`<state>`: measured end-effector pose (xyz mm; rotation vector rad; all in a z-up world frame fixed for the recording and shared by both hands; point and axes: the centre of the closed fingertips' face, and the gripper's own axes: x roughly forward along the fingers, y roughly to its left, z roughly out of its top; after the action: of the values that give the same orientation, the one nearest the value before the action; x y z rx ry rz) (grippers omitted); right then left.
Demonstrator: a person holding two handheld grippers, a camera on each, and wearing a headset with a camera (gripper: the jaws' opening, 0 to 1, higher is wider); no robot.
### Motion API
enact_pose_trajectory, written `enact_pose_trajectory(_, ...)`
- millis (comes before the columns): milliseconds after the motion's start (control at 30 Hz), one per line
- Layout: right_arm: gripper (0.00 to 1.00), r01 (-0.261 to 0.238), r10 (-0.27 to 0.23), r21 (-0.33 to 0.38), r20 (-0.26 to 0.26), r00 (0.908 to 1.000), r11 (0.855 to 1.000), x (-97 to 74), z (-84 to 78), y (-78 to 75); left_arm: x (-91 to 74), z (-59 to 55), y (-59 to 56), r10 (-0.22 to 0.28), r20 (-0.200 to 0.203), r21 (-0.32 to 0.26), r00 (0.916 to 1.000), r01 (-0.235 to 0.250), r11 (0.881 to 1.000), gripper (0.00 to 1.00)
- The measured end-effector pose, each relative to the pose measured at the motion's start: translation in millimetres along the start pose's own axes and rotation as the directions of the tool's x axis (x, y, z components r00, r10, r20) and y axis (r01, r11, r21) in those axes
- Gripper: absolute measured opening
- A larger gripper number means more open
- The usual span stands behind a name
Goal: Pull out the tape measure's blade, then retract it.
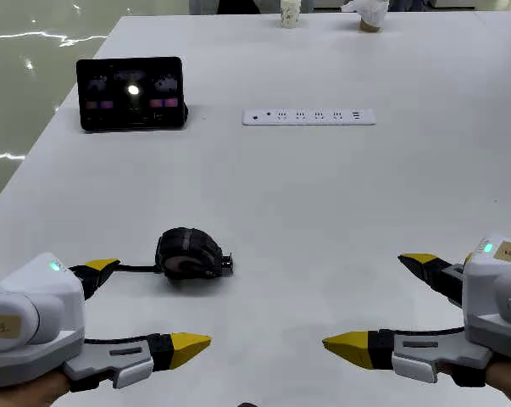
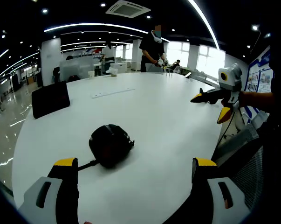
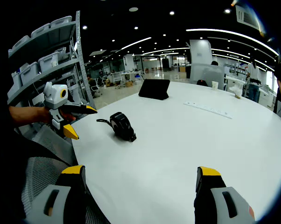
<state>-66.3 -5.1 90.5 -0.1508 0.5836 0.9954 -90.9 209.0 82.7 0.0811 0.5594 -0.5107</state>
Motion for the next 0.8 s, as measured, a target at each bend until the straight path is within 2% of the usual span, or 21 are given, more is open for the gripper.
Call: enact_pose_trajectory(800,0.99,-0.011,0.011,-0.023,-0.022,0.9997,1.0,1.0,-6.4,1.5,0.7,-1.8,-1.1,-0.008,-0.01,0.011,0.9999,0.008,1.0,0.99)
